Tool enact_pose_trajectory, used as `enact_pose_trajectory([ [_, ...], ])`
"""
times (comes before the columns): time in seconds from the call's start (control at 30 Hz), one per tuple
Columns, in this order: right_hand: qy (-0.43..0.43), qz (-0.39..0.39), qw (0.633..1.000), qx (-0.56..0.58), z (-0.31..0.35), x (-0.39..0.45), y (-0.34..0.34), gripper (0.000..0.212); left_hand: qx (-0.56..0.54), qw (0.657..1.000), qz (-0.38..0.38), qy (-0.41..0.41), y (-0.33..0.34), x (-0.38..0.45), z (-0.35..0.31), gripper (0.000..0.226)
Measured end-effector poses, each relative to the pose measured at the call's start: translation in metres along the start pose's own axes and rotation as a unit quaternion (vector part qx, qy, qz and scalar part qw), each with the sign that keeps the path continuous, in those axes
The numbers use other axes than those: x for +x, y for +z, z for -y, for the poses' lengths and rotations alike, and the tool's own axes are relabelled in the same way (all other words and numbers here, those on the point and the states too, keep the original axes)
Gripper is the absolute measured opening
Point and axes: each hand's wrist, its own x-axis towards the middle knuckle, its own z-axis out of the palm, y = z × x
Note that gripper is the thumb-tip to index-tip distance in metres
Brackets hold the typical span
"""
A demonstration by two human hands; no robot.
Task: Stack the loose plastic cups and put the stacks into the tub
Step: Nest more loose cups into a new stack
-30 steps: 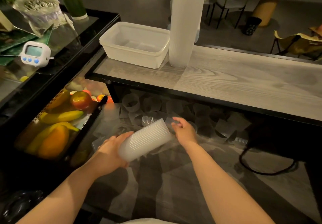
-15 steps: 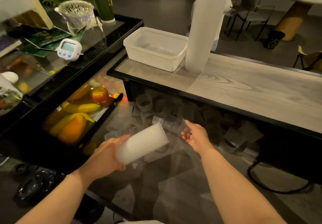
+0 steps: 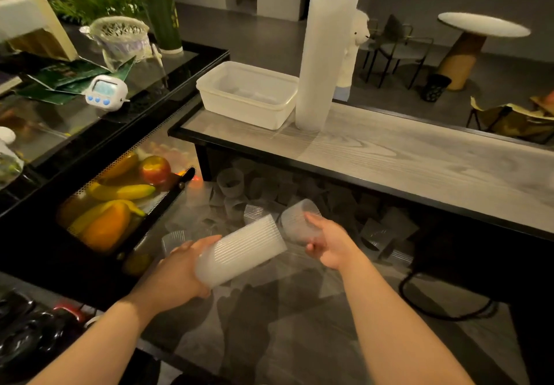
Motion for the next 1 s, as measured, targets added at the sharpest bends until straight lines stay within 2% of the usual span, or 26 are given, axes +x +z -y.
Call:
enact_pose_trajectory([
  [0.1, 0.001, 0.038, 0.999, 0.012, 0.002, -0.01, -0.001, 0.032, -0.008, 0.999, 0.003, 0.031, 0.002, 0.0, 0.0, 0.105],
  [0.2, -0.012, 0.068, 0.997, -0.045, 0.006, -0.023, 0.001, 0.03, -0.028, 0.998, 0.01, 0.052, 0.0, -0.003, -0.002, 0.102],
  [0.37, -0.009, 0.1, 0.99, -0.101, 0.011, -0.044, 0.018, 0.015, -0.05, 0.996, 0.014, 0.068, -0.01, -0.004, -0.005, 0.101],
  [0.47, -0.013, 0.123, 0.981, -0.151, 0.013, -0.048, 0.031, 0.019, -0.045, 0.997, 0.001, 0.07, -0.016, -0.005, -0.008, 0.101],
  [0.53, -0.017, 0.12, 0.972, -0.202, 0.012, -0.049, 0.042, 0.028, -0.047, 0.996, -0.002, 0.07, -0.019, -0.006, -0.01, 0.102],
  [0.63, -0.025, 0.106, 0.97, -0.217, 0.008, -0.051, 0.052, 0.032, -0.053, 0.996, -0.008, 0.074, -0.021, -0.009, -0.011, 0.103],
  [1.0, -0.058, 0.142, 0.956, -0.25, 0.021, -0.063, 0.079, 0.03, -0.066, 0.994, -0.043, 0.07, -0.026, -0.011, -0.025, 0.107],
])
